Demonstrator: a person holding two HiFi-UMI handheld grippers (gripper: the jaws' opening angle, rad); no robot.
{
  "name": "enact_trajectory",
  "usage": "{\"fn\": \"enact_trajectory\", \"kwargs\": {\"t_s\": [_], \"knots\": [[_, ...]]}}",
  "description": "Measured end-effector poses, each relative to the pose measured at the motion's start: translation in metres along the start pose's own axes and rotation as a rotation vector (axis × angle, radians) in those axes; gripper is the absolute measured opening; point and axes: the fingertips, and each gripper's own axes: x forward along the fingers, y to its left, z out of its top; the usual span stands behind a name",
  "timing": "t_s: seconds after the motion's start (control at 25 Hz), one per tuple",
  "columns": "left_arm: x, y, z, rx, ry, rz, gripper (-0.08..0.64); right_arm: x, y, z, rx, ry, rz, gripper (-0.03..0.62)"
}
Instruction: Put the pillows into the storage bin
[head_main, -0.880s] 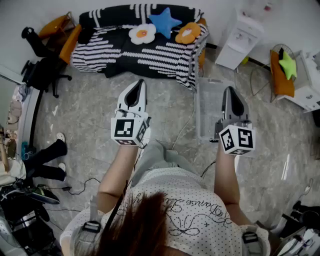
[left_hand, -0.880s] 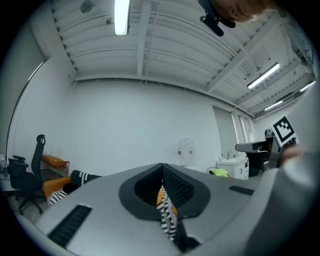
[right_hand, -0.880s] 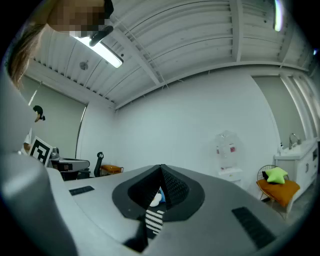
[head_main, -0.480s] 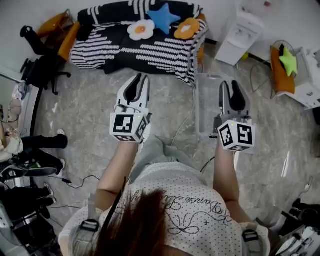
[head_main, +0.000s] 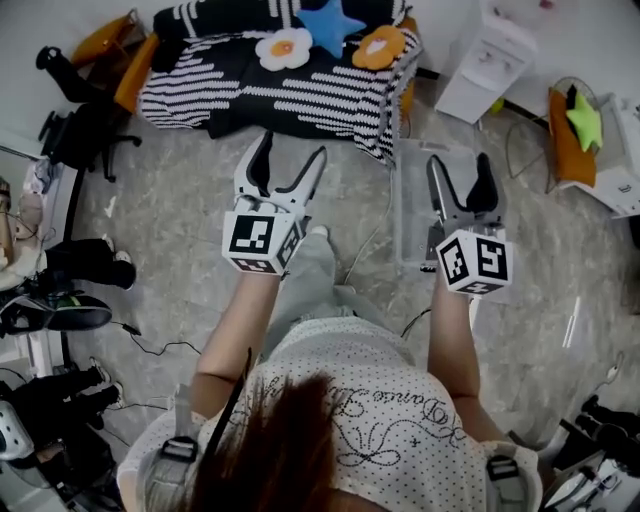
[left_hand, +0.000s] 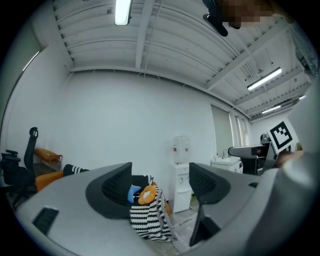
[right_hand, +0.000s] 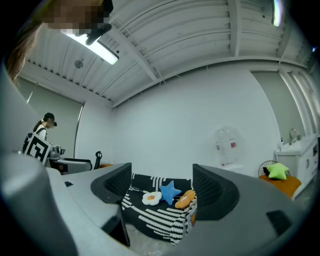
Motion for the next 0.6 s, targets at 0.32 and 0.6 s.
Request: {"fn": "enact_trajectory", "kwargs": {"t_s": [0.32, 0.6], "knots": [[0.070, 0.041, -0.004, -0.036, -0.009, -0.032, 0.402, 0.070, -0.006, 0.002, 0.012, -0.047, 0.019, 0.465], [0.158, 0.105, -0.008, 0.009, -0.005, -0.062, 0.416, 0.168, -0.020, 0.002, -0.016, -0.053, -0.037, 0.463]]}}
